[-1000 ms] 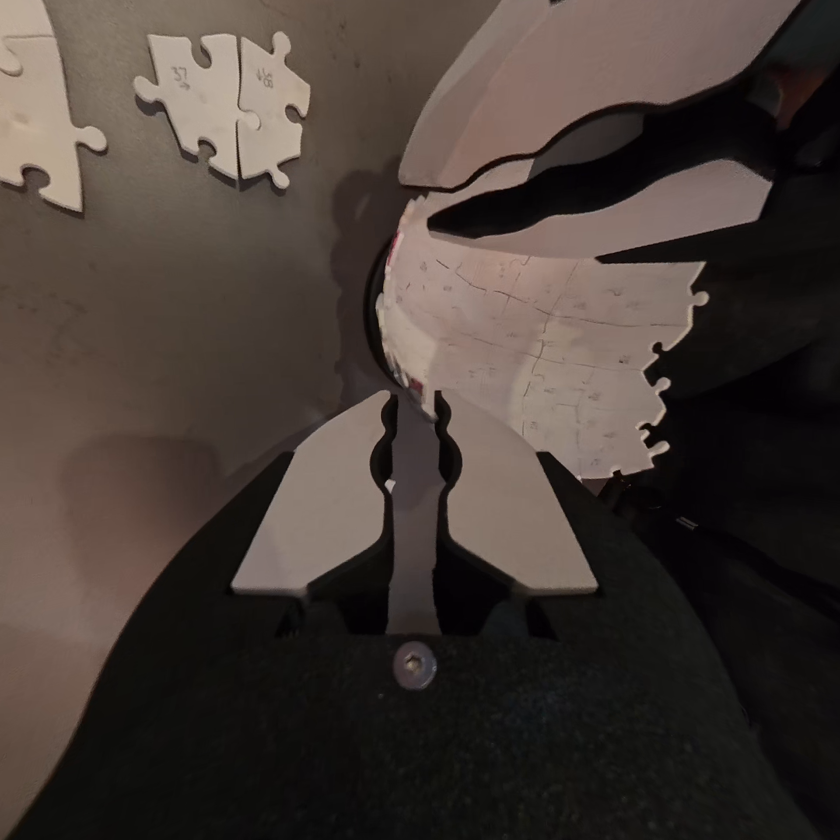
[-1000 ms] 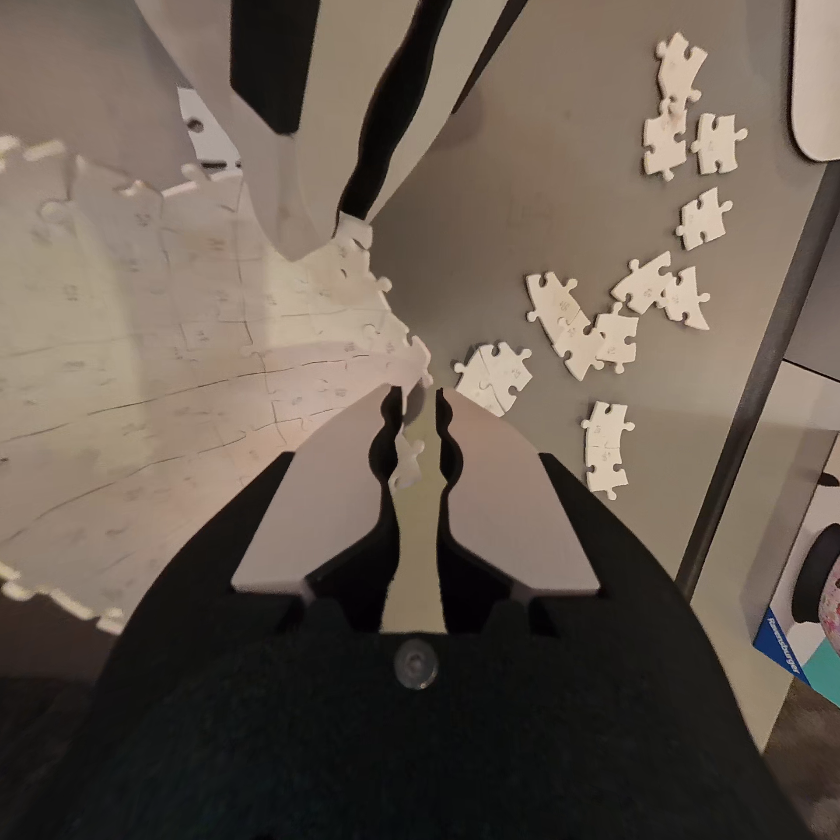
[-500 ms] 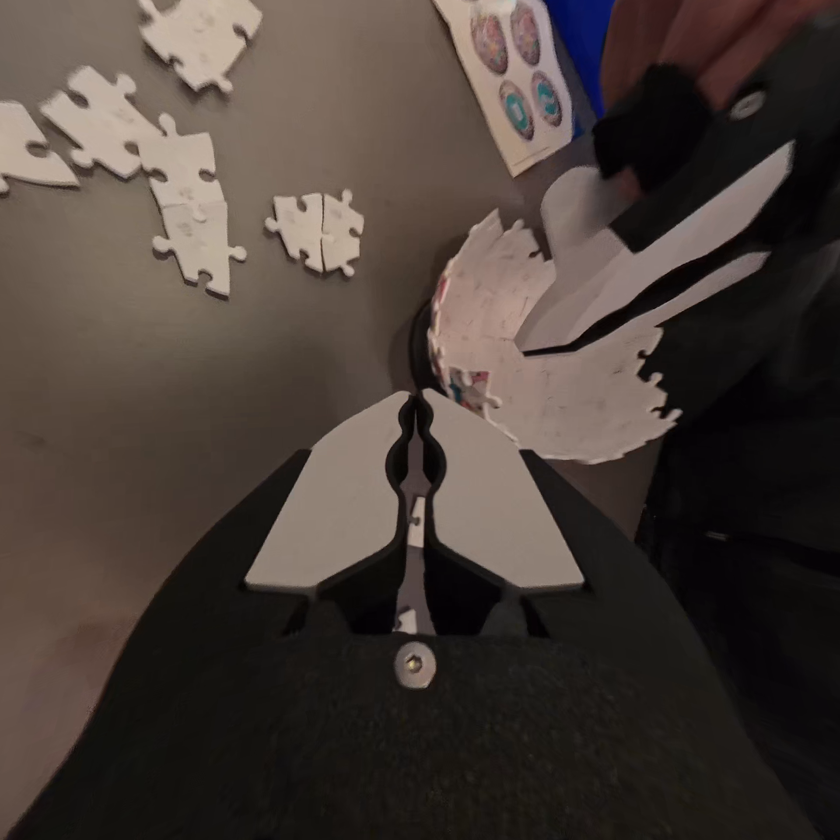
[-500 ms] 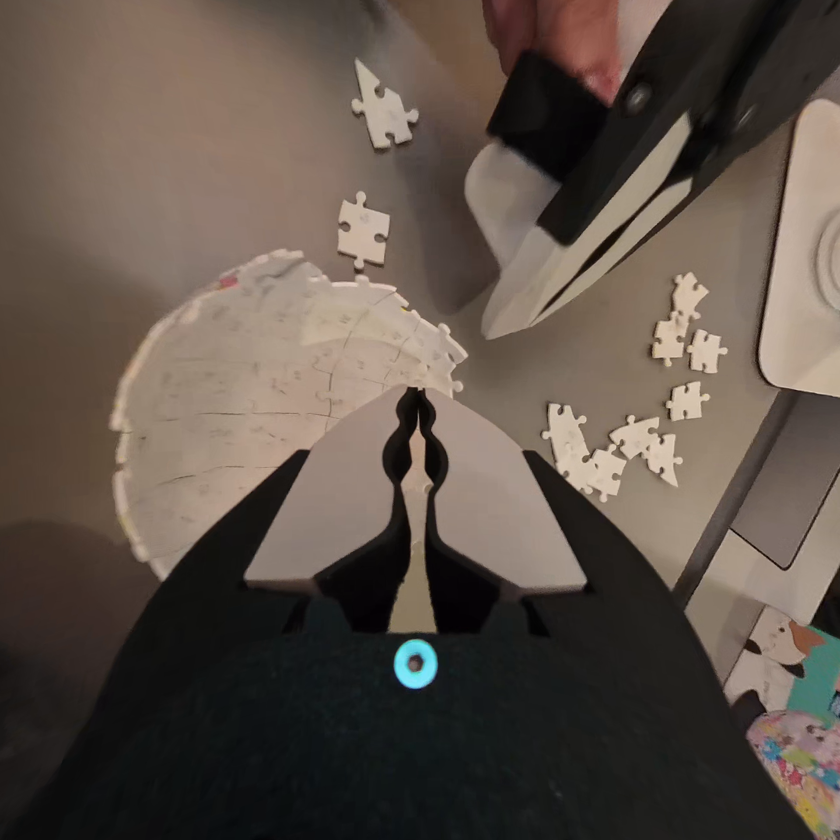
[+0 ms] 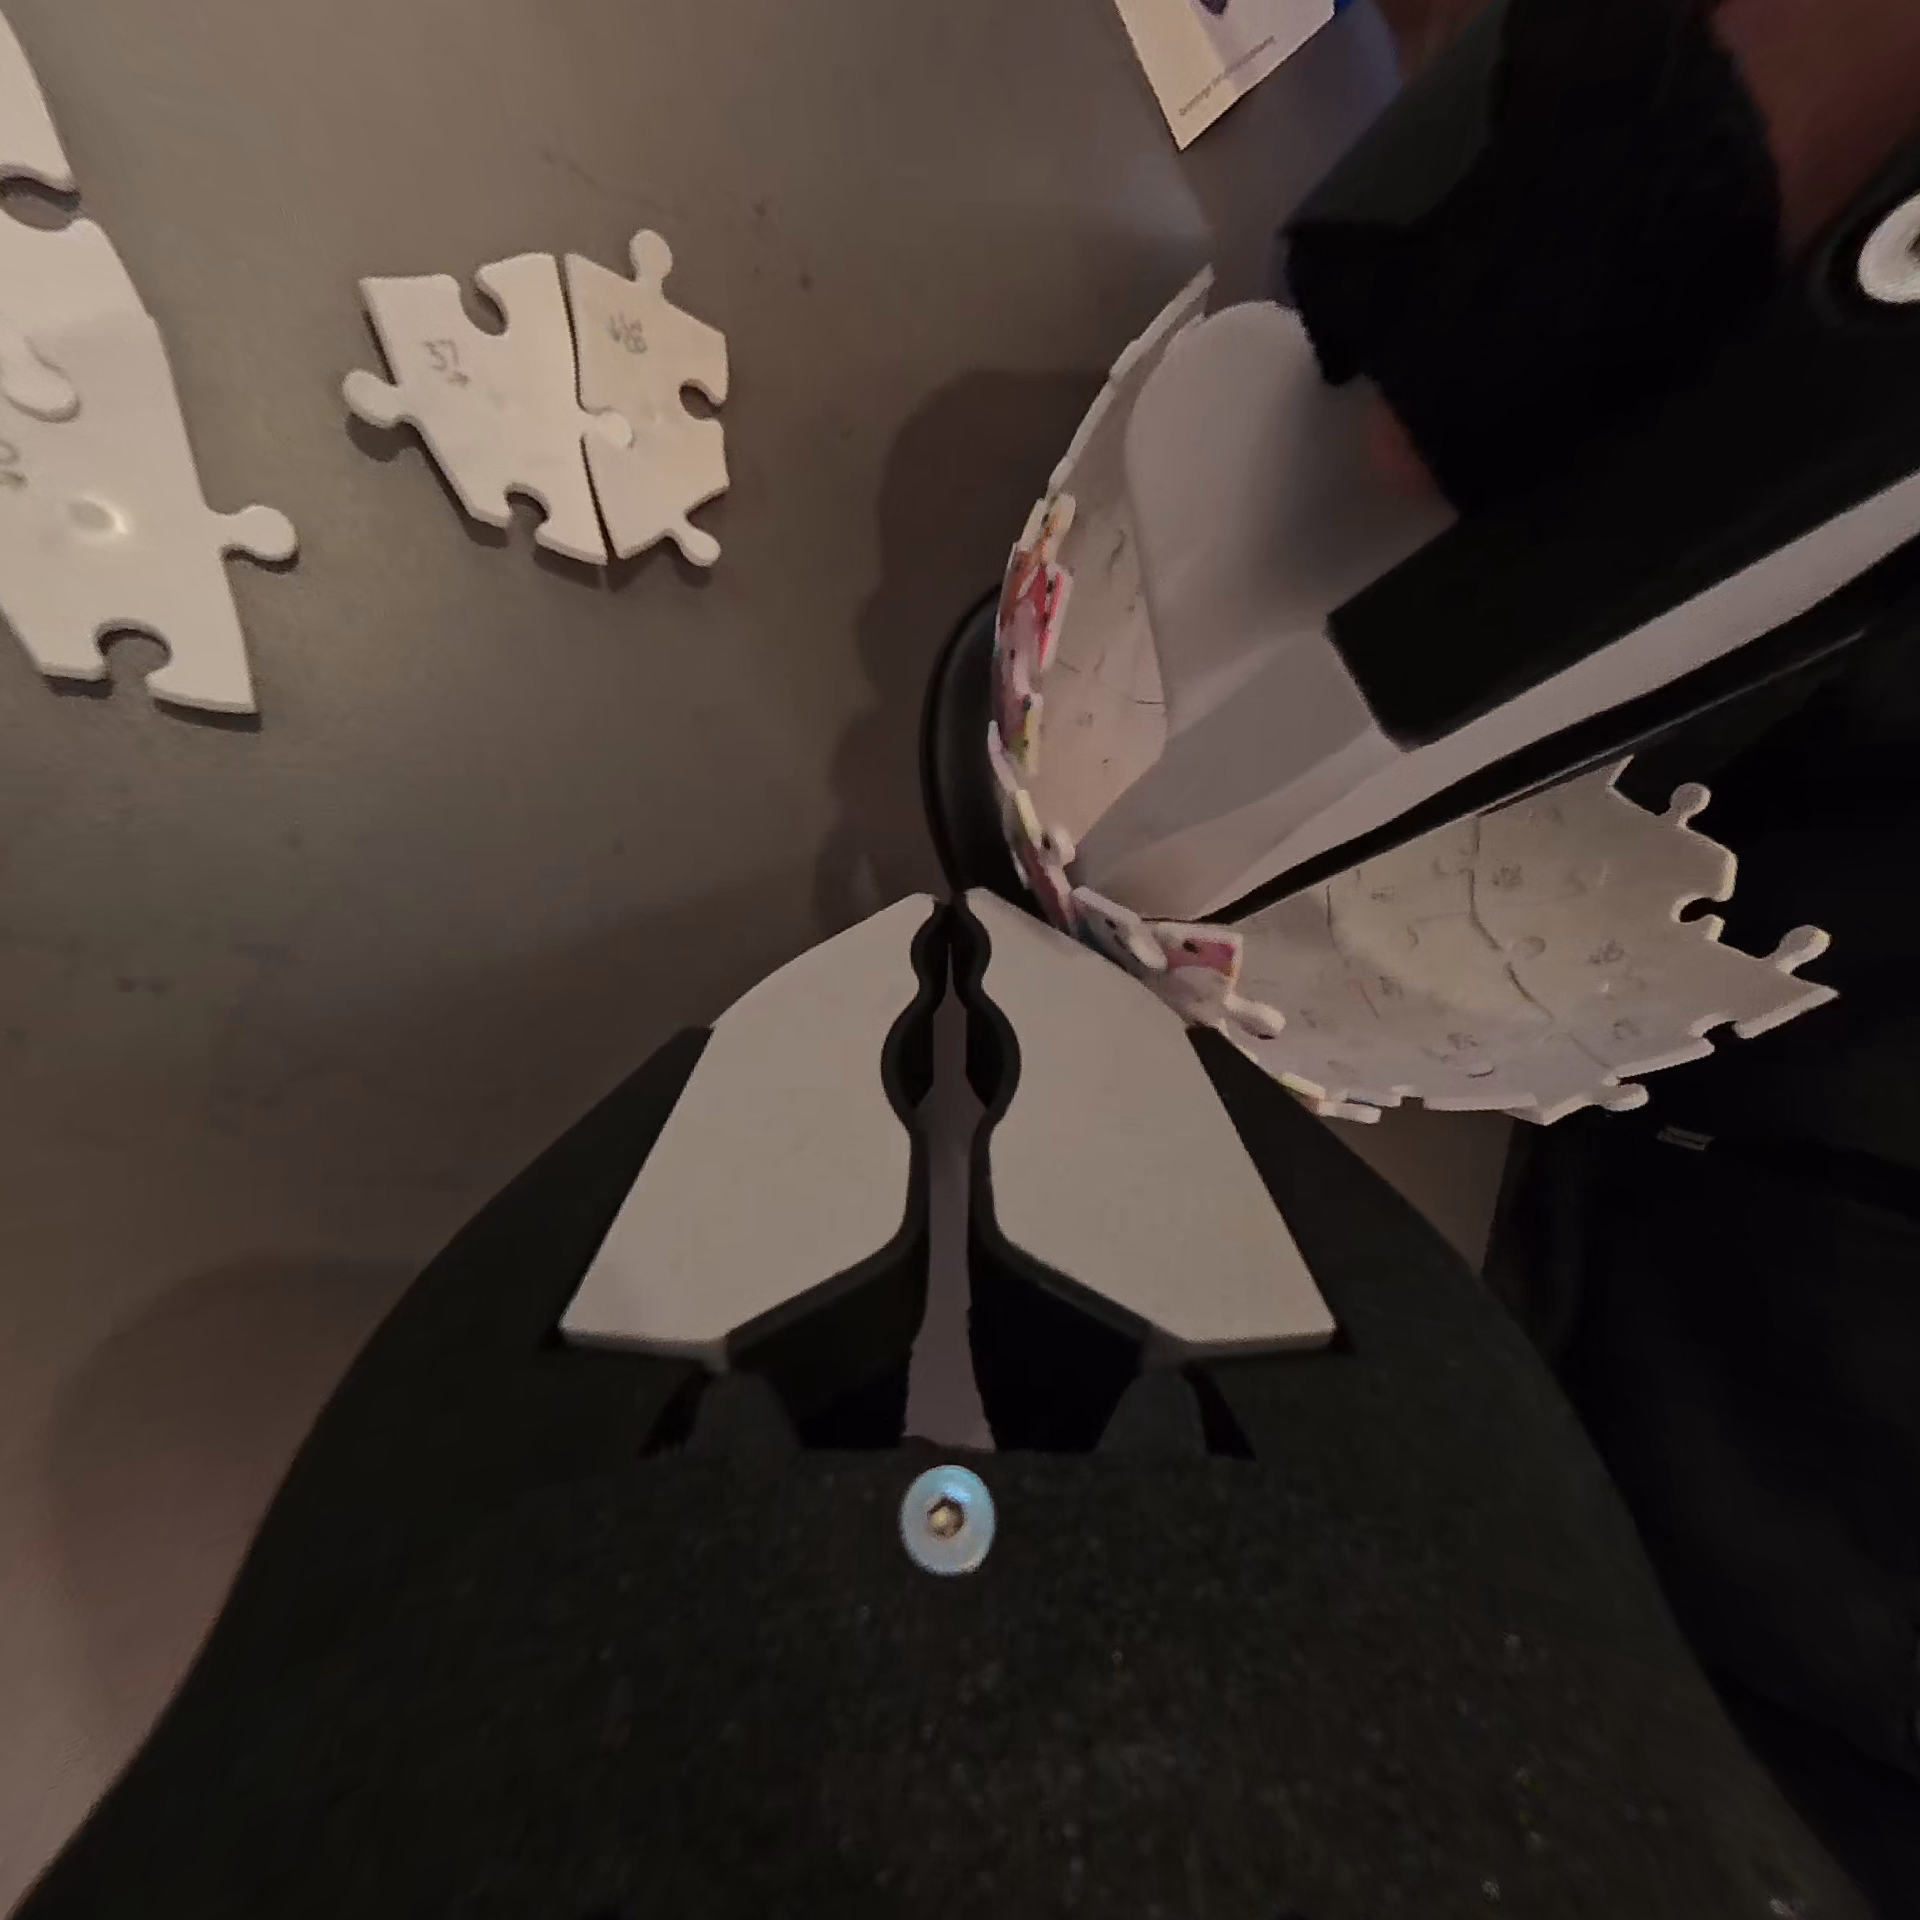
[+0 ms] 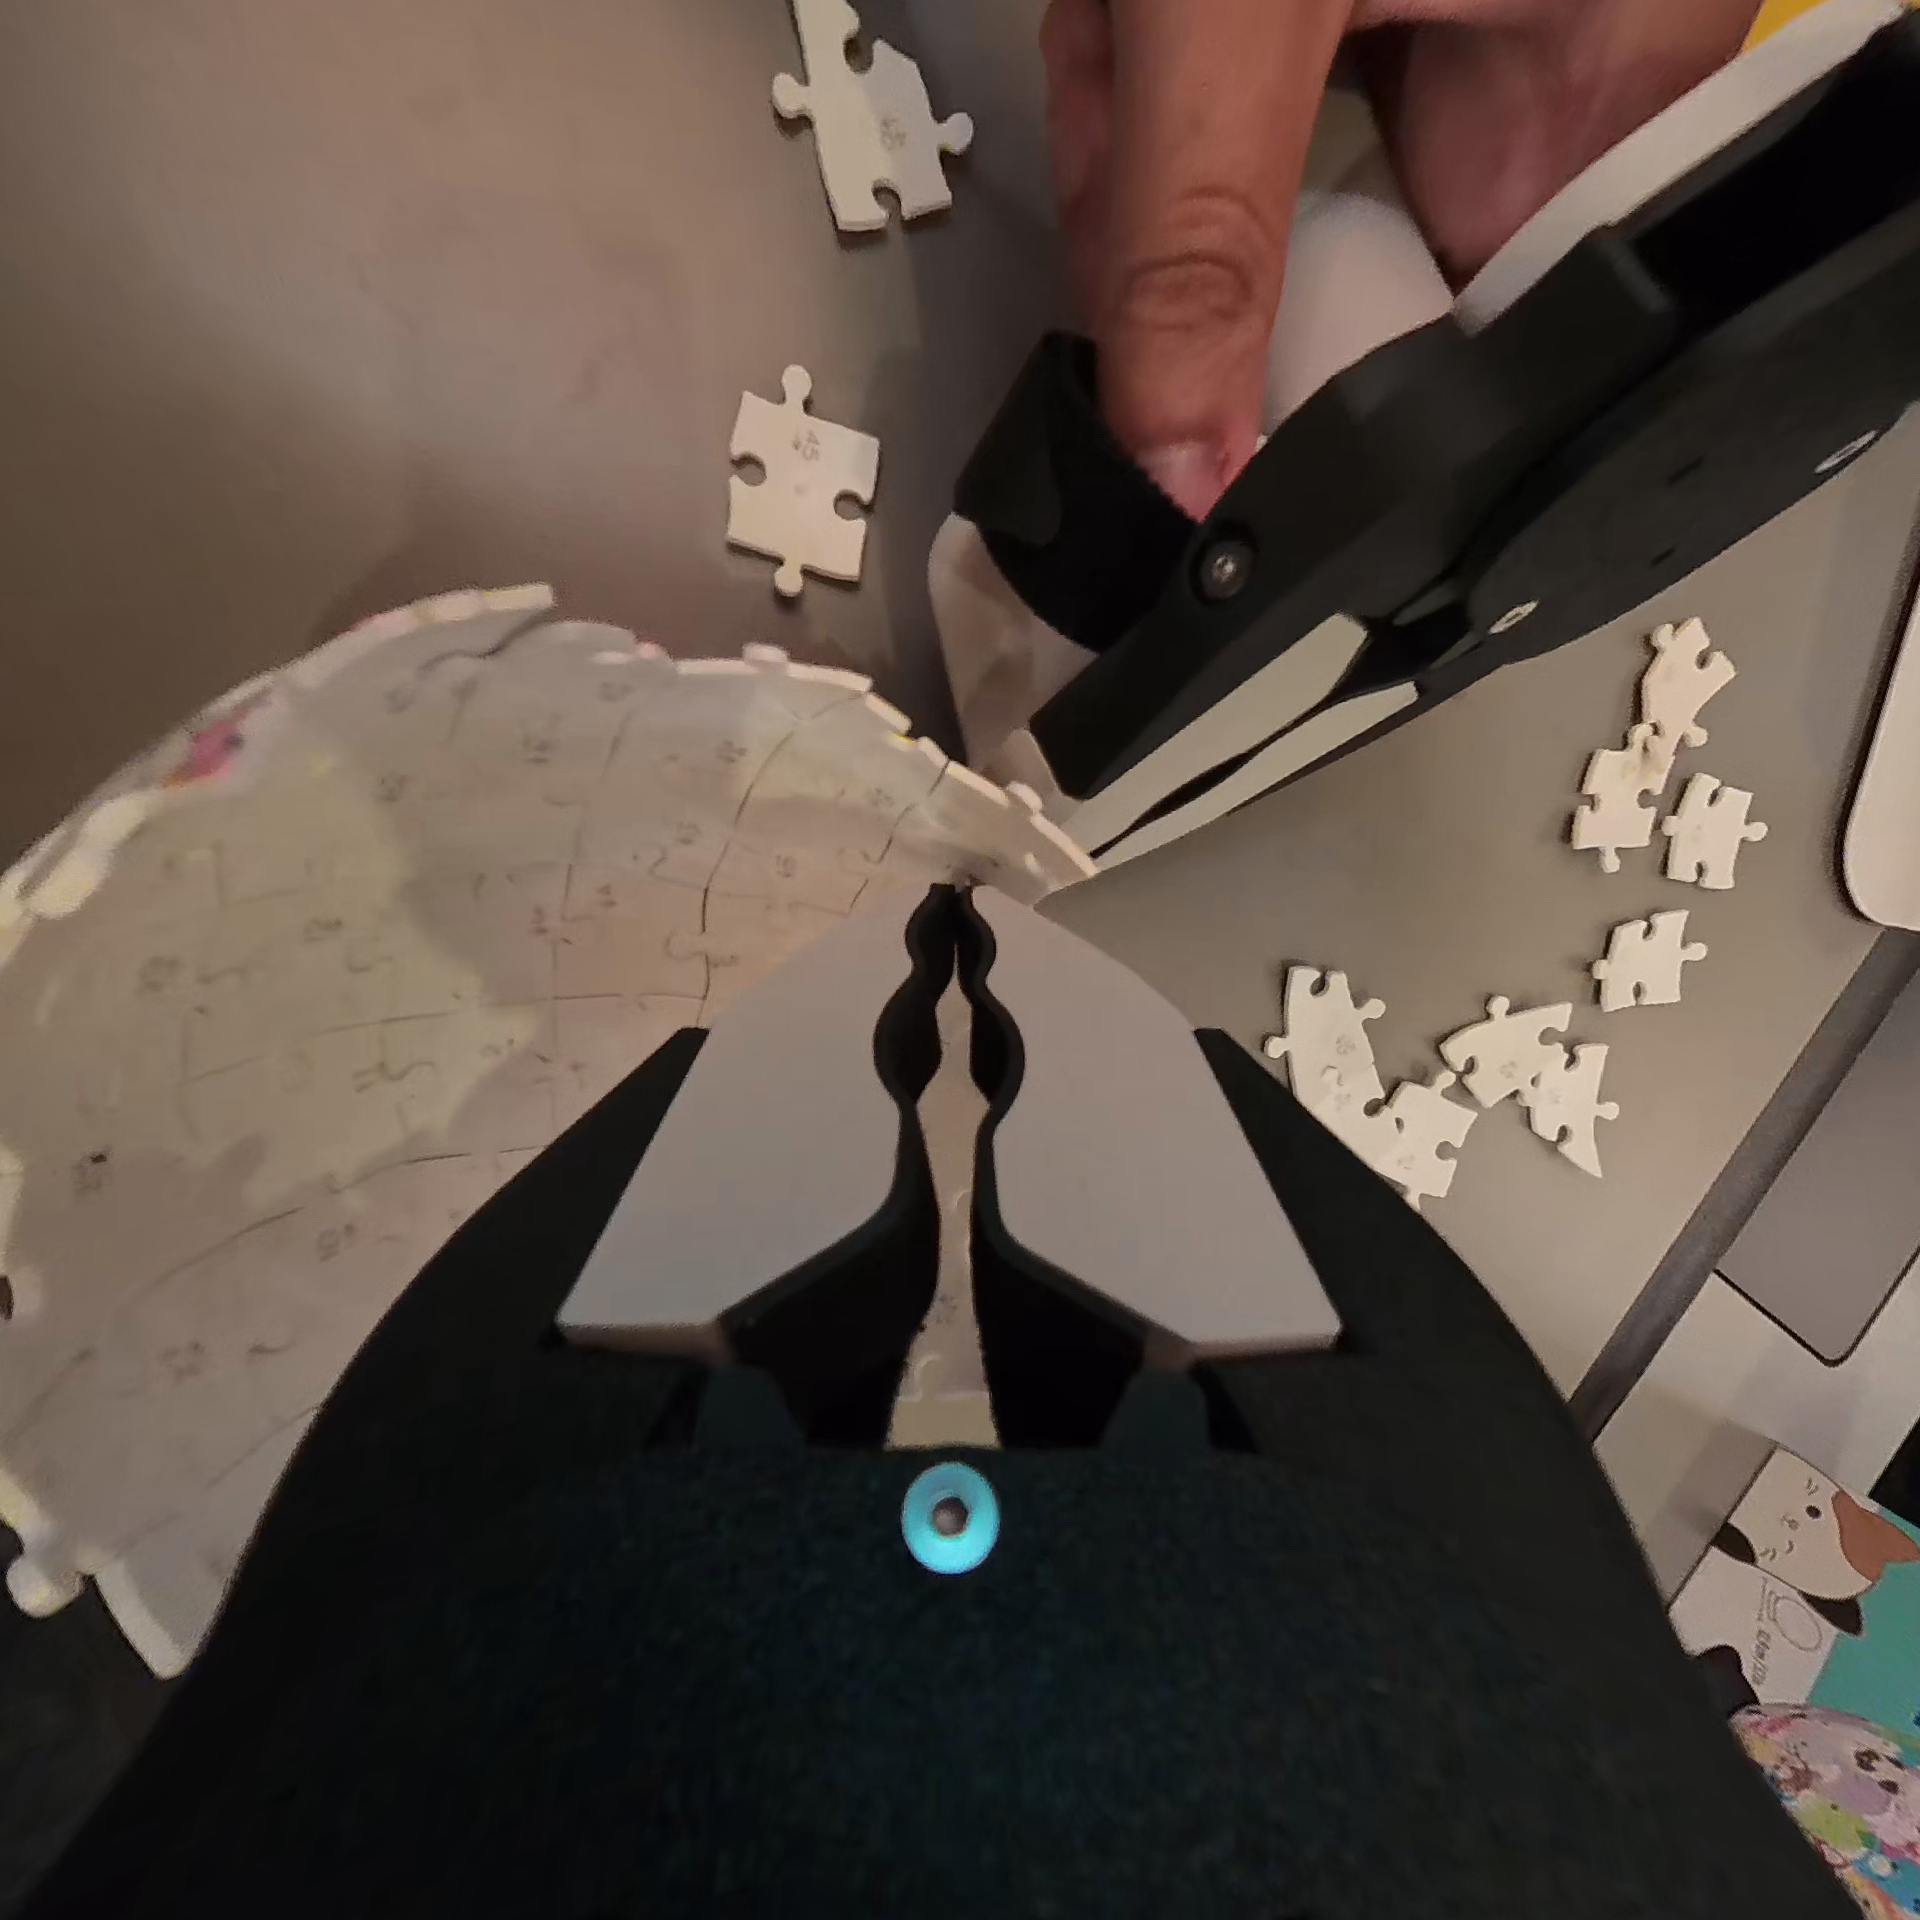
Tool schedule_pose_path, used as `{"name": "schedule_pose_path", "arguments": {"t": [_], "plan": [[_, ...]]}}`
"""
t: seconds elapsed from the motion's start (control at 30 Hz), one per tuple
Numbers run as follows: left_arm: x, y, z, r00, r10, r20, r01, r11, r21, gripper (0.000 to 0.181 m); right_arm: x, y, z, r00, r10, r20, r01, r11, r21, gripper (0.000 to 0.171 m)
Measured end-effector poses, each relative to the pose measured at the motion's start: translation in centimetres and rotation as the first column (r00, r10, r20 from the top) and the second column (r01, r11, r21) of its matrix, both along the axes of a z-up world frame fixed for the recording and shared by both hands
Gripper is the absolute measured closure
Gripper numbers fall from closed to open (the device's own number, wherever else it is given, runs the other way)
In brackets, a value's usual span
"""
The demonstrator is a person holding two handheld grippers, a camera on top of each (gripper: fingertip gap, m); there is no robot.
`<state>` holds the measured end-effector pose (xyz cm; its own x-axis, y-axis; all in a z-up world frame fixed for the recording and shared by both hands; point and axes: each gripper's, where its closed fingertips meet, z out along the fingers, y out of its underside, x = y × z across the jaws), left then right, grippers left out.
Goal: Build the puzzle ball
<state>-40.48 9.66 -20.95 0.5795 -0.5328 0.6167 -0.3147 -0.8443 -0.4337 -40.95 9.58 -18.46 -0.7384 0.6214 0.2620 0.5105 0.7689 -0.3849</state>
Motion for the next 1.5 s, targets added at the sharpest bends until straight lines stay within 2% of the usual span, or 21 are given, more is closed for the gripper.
{"name": "schedule_pose_path", "arguments": {"t": [0.7, 0.93, 1.03, 1.13, 1.2, 1.27, 1.37, 1.43, 1.5], "plan": [[0.0, -0.3, 0.0, 0.998, 0.01, 0.06, -0.008, 1.0, -0.029, 0.181, 0.0, -0.3, -0.4, 1.0, 0.004, 0.007, -0.004, 1.0, 0.009, 0.171], [-0.6, -0.2, -0.3, 0.999, 0.024, 0.03, -0.023, 0.999, -0.025, 0.181, 0.7, 0.3, 0.3, 1.0, -0.008, 0.011, 0.008, 1.0, 0.006, 0.171], [-1.4, 0.3, -0.4, 0.998, 0.056, 0.008, -0.056, 0.998, -0.014, 0.181, 1.0, 2.5, 2.2, 0.996, -0.079, -0.047, 0.08, 0.997, 0.007, 0.171], [-1.9, 0.9, -0.2, 0.997, 0.08, 0.008, -0.081, 0.997, 0.011, 0.181, 0.8, 4.8, 4.7, 0.97, -0.212, -0.122, 0.201, 0.975, -0.097, 0.171], [-1.6, 0.7, 0.0, 0.997, 0.068, 0.026, -0.069, 0.998, 0.013, 0.177, 1.4, 5.1, 5.3, 0.96, -0.263, -0.09, 0.242, 0.949, -0.201, 0.163], [-1.9, 0.9, -0.1, 0.997, 0.077, -0.009, -0.077, 0.996, 0.038, 0.177, 1.9, 5.3, 5.0, 0.954, -0.297, -0.039, 0.28, 0.93, -0.236, 0.158], [-1.9, 1.5, 0.5, 0.995, 0.097, 0.021, -0.098, 0.993, 0.066, 0.177, 2.0, 4.9, 3.4, 0.963, -0.269, -0.005, 0.263, 0.948, -0.179, 0.161], [-1.8, 2.3, 1.0, 0.991, 0.122, 0.054, -0.126, 0.989, 0.077, 0.176, 1.9, 4.3, 2.5, 0.978, -0.207, -0.011, 0.205, 0.974, -0.093, 0.171], [-1.7, 2.9, 0.7, 0.992, 0.114, 0.054, -0.118, 0.99, 0.075, 0.176, 2.0, 2.8, 2.0, 0.99, -0.142, 0.023, 0.143, 0.984, -0.103, 0.171]]}}
